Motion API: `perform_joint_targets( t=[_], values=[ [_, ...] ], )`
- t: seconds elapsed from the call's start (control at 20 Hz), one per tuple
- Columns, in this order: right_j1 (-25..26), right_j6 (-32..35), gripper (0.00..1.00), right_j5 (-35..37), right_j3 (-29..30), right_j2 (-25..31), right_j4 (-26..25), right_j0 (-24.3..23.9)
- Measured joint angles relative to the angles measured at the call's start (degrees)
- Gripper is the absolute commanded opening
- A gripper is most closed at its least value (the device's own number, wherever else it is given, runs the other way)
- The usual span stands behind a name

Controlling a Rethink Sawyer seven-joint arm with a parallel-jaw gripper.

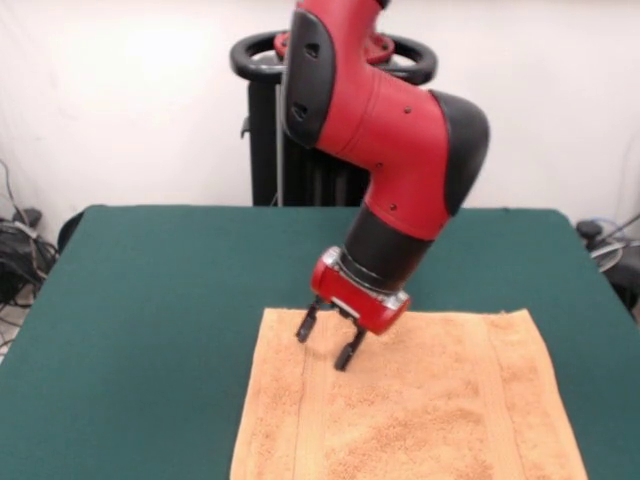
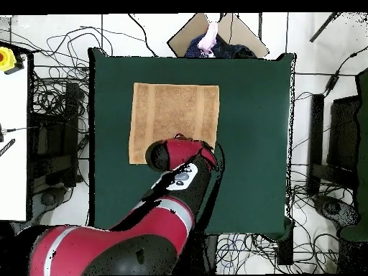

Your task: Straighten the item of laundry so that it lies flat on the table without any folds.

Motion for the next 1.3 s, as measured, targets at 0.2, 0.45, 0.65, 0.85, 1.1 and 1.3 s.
perform_joint_targets(
  t=[0.2, 0.45, 0.65, 0.85, 1.1, 1.3],
  values=[
    [-0.64, 0.00, 1.00, 0.00, 1.40, 0.00, -2.86, -1.87],
    [-1.50, 0.00, 1.00, -0.01, 2.83, -0.02, -6.12, -4.00],
    [-1.52, 0.00, 1.00, -0.01, 3.62, -0.02, -7.81, -4.30],
    [-1.41, 0.00, 1.00, -0.01, 3.62, -0.02, -8.21, -4.17],
    [-1.27, 0.00, 1.00, -0.01, 3.62, -0.02, -8.22, -3.85],
    [-1.17, 0.00, 1.00, -0.01, 3.62, -0.02, -8.21, -3.53]
  ],
)
